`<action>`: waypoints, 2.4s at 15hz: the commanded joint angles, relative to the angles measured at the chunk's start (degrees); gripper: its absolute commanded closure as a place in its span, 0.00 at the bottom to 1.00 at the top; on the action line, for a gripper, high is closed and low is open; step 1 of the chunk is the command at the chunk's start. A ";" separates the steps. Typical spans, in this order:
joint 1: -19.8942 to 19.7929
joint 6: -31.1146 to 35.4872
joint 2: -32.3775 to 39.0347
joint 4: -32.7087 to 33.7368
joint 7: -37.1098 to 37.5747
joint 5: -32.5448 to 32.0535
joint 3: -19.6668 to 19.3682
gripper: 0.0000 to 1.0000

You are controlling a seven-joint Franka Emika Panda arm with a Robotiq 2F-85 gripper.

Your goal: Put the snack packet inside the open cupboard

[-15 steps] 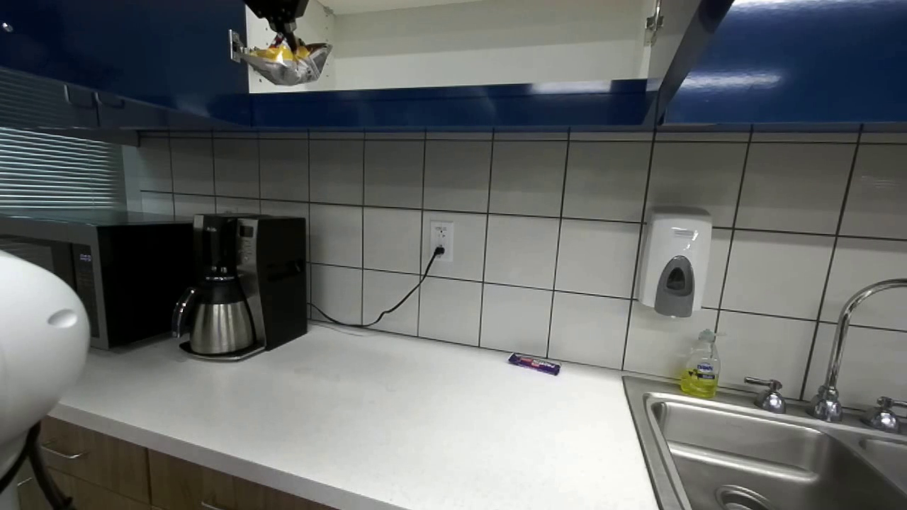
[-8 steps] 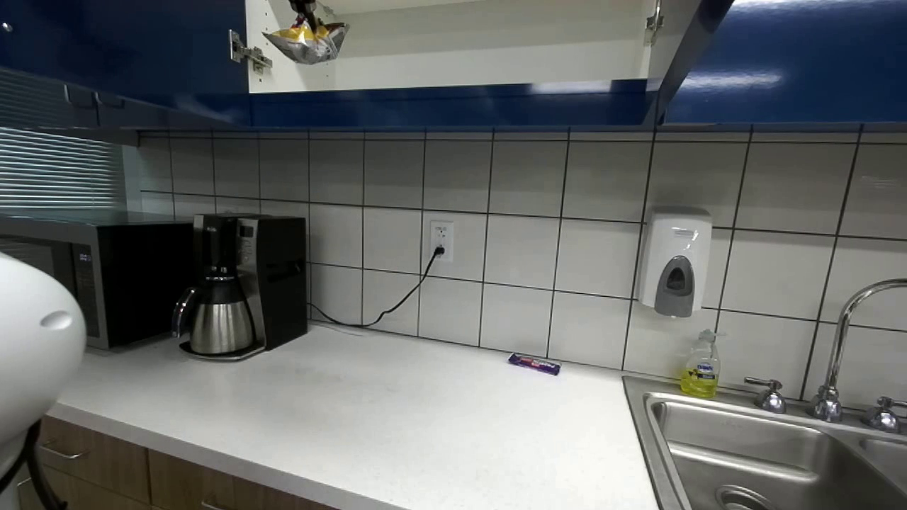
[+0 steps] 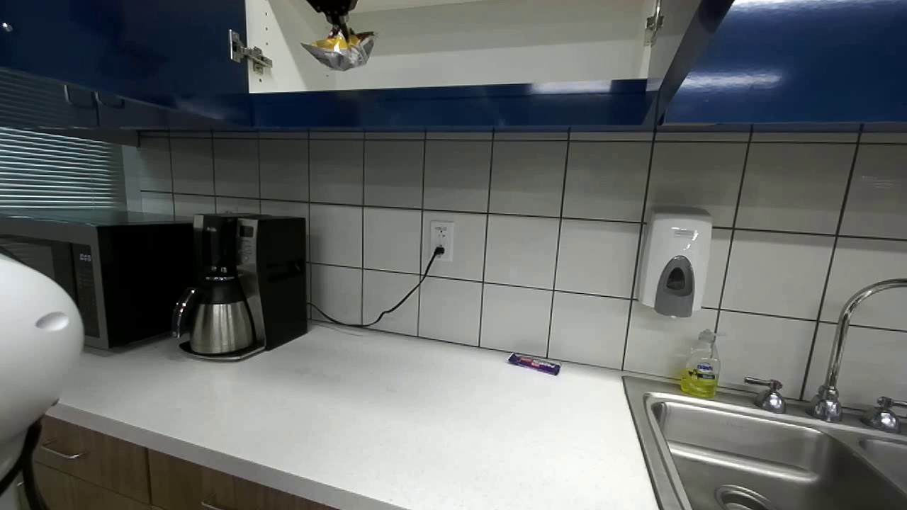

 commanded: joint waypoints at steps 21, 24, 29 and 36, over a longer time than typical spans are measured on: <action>0.14 1.63 21.17 21.91 1.82 -3.55 -2.96 1.00; 0.18 1.46 22.75 23.07 2.23 -3.63 -3.07 1.00; 0.31 1.55 23.26 24.20 3.26 -3.45 -3.05 0.58; 0.25 1.54 22.02 24.61 3.82 -3.16 -3.05 0.05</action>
